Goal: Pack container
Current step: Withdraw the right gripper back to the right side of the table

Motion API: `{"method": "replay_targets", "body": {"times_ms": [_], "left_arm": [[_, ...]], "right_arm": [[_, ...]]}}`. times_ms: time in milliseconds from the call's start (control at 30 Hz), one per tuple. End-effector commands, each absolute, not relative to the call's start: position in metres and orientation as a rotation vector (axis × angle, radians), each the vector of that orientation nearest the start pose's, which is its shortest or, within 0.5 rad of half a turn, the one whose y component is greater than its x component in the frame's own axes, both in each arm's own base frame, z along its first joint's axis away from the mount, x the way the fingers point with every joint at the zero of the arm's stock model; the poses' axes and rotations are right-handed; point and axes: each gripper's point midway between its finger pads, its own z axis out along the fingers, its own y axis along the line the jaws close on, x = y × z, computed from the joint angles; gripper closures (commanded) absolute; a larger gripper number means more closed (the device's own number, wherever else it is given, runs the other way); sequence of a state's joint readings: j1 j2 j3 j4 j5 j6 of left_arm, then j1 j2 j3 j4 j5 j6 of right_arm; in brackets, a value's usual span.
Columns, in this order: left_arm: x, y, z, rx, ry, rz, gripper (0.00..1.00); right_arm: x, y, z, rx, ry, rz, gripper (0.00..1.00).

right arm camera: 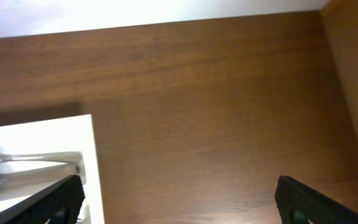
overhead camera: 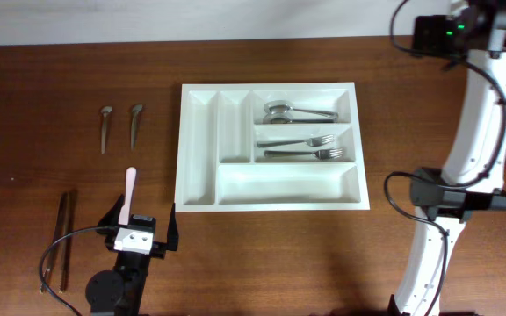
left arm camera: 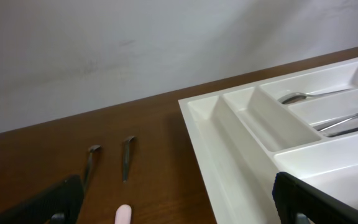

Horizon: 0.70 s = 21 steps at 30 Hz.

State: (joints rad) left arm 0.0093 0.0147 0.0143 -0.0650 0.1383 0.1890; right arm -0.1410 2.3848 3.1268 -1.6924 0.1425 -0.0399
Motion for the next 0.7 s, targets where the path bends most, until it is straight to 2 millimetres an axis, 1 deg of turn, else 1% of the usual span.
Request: {"method": "replay_targets", "body": {"times_ms": [0,67,133,233,367,433,467,567,667], "left_arm": [[0.245,-0.019,0.16,0.234,1.617,0.038,0.01],[0.245,-0.019,0.16,0.234,1.617,0.038,0.01],[0.245,-0.019,0.16,0.234,1.617,0.038,0.01],[0.245,-0.019,0.16,0.234,1.617,0.038,0.01],[0.245,-0.019,0.16,0.234,1.618,0.038,0.01],[0.245,-0.019,0.16,0.234,1.617,0.038,0.01],[0.245,-0.019,0.16,0.234,1.617,0.038,0.01],[0.245,-0.019,0.16,0.234,1.618,0.038,0.01],[0.245,-0.019,0.16,0.234,1.617,0.038,0.01]], "right_arm": [[0.475,-0.098,0.32,0.16,2.503,-0.176,0.01],[0.465,-0.103,0.327,0.171,2.502,-0.18,0.01],[0.453,-0.102,0.33,0.118,2.537,-0.202,0.01],[0.427,-0.102,0.317,0.11,2.649,-0.232,0.01],[0.385,-0.094,0.28,0.116,2.844,-0.2,0.01],[0.369,-0.092,0.26,0.119,2.925,-0.196,0.01],[0.362,-0.094,0.249,0.138,2.963,-0.203,0.01],[0.349,-0.102,0.217,0.187,3.053,-0.196,0.01],[0.348,-0.116,0.187,0.244,3.08,-0.192,0.01]]}}
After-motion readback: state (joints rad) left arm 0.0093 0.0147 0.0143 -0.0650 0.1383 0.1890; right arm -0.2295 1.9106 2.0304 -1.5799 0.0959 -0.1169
